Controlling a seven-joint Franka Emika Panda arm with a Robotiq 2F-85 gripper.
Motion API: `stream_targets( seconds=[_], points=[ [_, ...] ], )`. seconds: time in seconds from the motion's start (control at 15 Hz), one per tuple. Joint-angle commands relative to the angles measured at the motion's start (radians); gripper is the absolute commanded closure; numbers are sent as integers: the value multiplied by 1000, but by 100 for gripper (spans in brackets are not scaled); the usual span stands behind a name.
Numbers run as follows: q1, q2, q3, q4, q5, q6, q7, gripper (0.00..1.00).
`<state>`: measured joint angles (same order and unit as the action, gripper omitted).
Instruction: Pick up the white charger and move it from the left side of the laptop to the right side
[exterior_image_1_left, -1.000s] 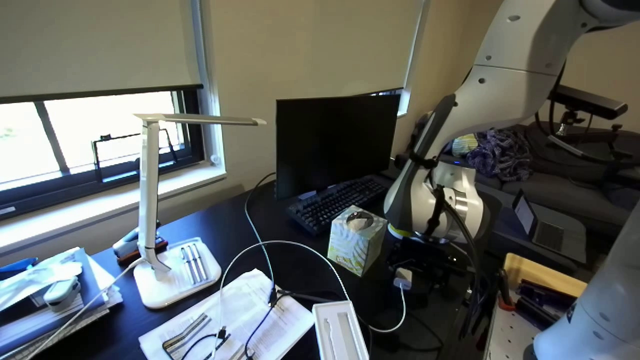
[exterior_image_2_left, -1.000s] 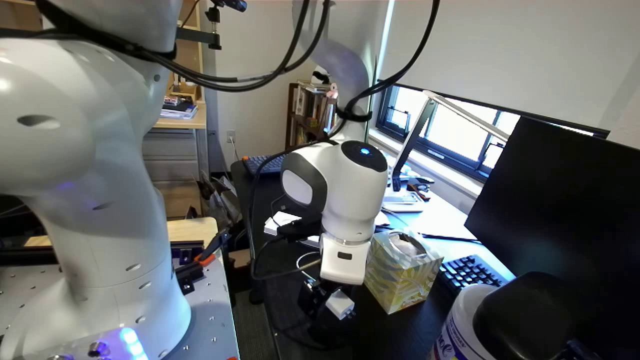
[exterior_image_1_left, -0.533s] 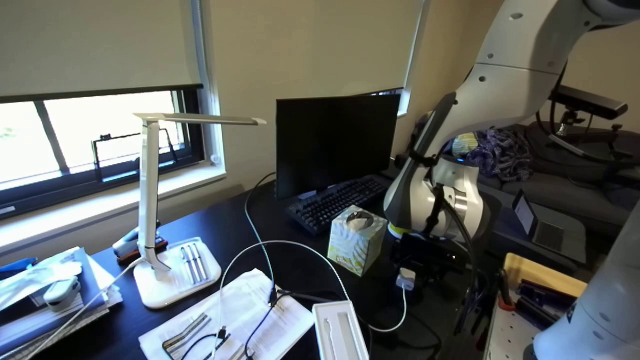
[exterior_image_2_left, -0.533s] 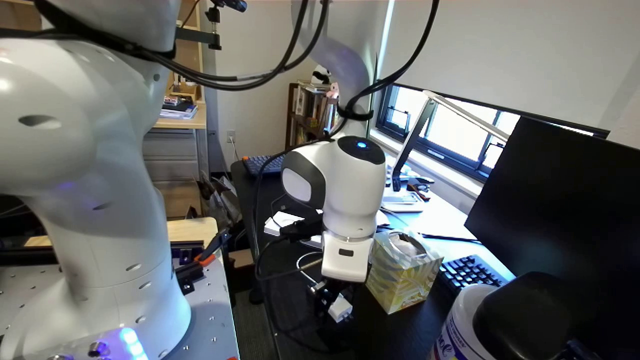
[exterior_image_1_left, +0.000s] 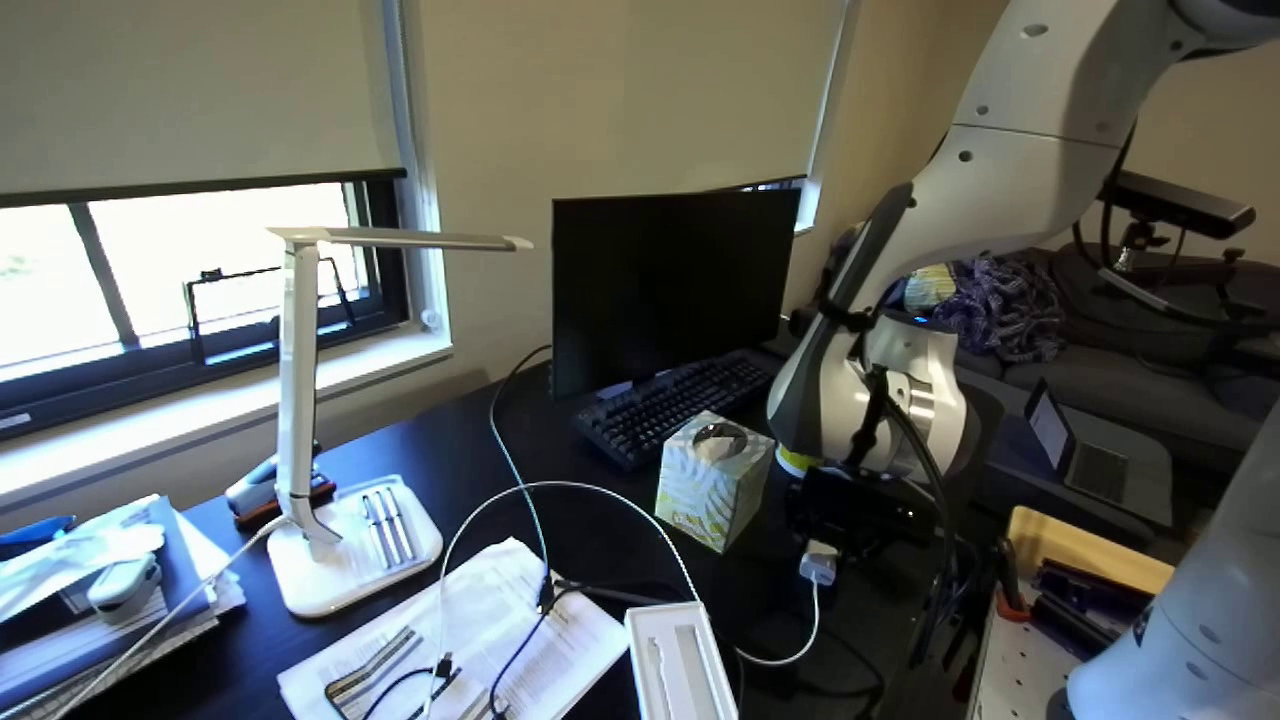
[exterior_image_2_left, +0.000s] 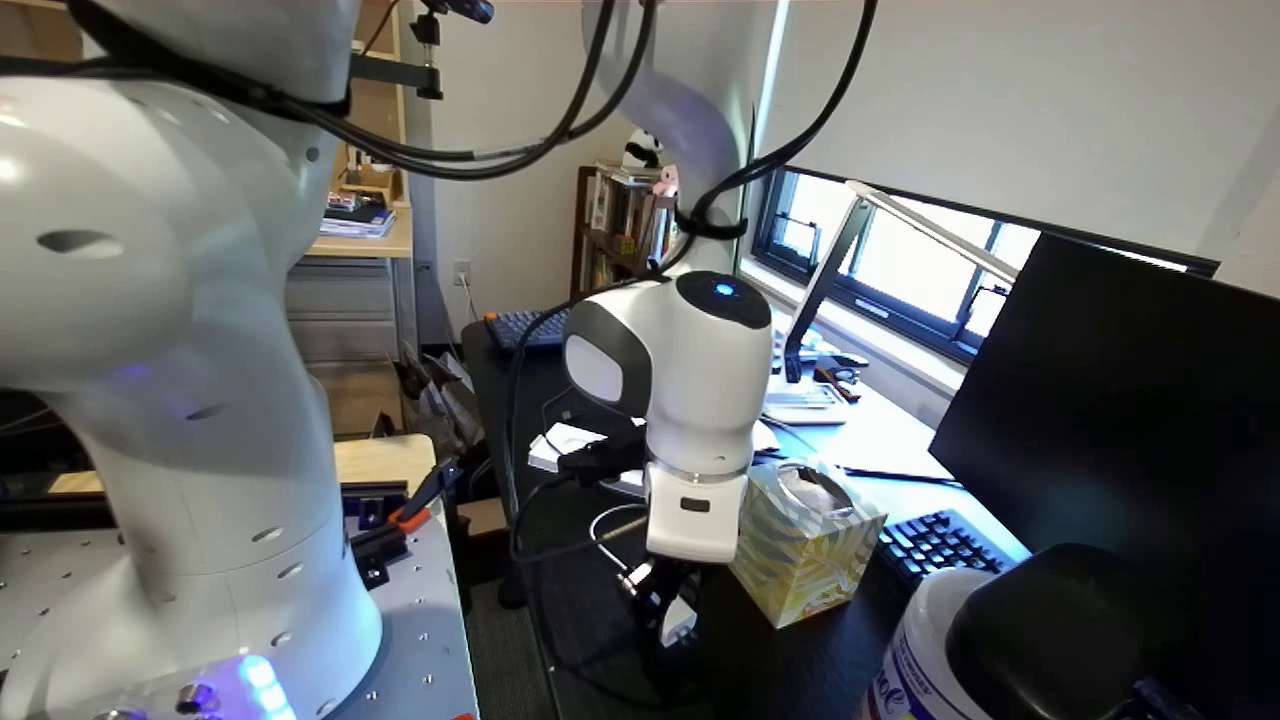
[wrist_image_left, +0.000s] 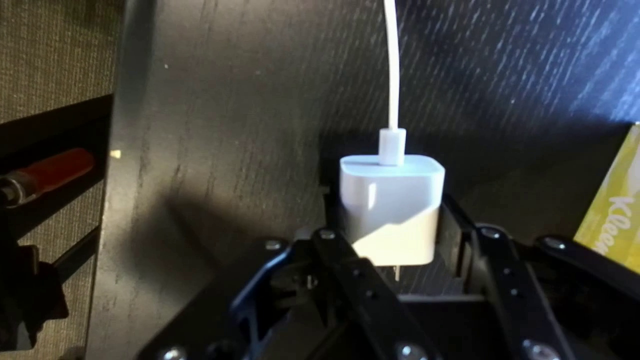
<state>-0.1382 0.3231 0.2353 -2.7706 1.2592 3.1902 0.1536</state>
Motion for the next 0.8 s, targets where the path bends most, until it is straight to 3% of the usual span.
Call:
stream_targets(
  seconds=[0.0, 0.27, 0.73],
  points=[
    [2, -75, -11, -20, 79, -60, -130, 78],
    [-25, -116, -68, -18, 177, -118, -261, 78],
    [-90, -38, -275, -2, 143, -198, -347, 78]
  ],
)
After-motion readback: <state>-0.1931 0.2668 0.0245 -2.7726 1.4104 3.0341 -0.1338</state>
